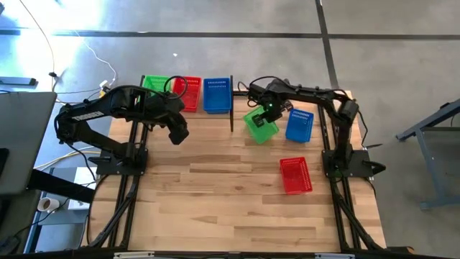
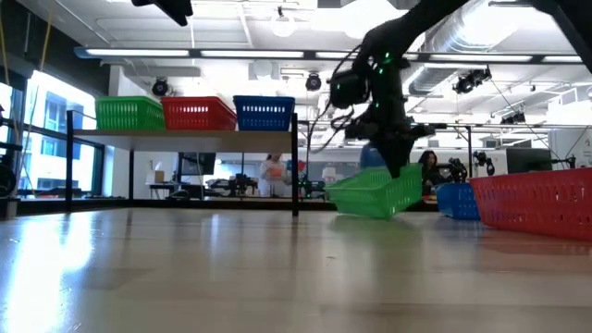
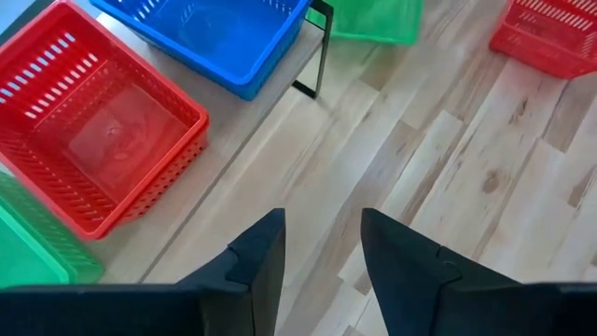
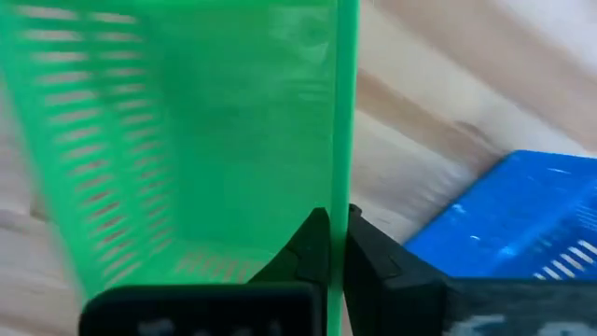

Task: Stack baskets on shelf by color
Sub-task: Stack the green basket on top of the red baskets on the shelf

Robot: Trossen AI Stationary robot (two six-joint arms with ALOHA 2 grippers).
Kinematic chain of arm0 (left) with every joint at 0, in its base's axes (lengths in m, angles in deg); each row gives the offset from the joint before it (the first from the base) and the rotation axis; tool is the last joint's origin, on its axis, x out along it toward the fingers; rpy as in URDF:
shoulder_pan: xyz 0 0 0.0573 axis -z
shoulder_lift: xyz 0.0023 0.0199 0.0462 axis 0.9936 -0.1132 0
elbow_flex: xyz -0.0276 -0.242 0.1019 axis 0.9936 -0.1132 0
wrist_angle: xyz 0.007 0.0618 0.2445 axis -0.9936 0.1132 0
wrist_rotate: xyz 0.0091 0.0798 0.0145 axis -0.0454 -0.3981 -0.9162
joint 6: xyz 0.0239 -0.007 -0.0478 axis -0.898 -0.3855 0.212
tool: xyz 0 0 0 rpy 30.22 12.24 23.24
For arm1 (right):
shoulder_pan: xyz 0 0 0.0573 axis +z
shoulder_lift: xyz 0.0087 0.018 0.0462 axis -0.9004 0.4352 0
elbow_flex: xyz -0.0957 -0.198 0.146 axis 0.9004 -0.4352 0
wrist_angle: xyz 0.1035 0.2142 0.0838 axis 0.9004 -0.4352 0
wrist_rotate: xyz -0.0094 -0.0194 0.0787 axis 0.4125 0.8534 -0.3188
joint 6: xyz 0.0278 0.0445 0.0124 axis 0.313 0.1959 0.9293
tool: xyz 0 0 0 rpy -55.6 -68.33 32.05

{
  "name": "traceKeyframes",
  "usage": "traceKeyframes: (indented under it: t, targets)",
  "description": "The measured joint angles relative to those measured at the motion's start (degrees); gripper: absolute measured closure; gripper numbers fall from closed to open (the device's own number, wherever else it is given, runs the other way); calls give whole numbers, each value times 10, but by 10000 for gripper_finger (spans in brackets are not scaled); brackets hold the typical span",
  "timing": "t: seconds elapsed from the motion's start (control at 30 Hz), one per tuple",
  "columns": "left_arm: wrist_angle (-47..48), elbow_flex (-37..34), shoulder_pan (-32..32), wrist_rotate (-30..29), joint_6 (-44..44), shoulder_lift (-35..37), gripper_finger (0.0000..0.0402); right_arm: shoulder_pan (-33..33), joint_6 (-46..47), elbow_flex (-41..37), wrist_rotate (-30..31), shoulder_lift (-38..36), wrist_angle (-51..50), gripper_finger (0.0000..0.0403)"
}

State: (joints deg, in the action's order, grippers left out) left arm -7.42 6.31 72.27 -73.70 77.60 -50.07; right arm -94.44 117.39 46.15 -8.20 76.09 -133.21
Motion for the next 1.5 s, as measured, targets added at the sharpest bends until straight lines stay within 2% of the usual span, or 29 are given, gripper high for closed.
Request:
traceKeyframes:
  t: [0.33, 0.57, 0.77, 0.97, 1.2, 1.33, 1.5]
  targets:
    - [-8, 0, 0, 0, 5, 0, 270, 35, 94, 0, 41, -109, -17, 401]
    - [-18, 0, 0, 0, 19, 0, 270, 90, 189, 0, 112, -184, -29, 402]
    - [-18, 0, 0, 0, 28, 0, 271, 157, 268, 1, 165, -220, -15, 402]
    - [-16, 0, 0, 0, 28, 0, 271, 239, 326, 1, 175, -224, 30, 402]
    - [-17, 0, 0, 0, 34, 0, 271, 321, 347, 1, 183, -212, 157, 403]
    - [-16, 0, 0, 0, 65, 0, 271, 341, 342, 1, 183, -193, 220, 403]
    - [-12, 0, 2, 12, 87, 0, 271, 346, 341, 1, 169, -156, 240, 403]
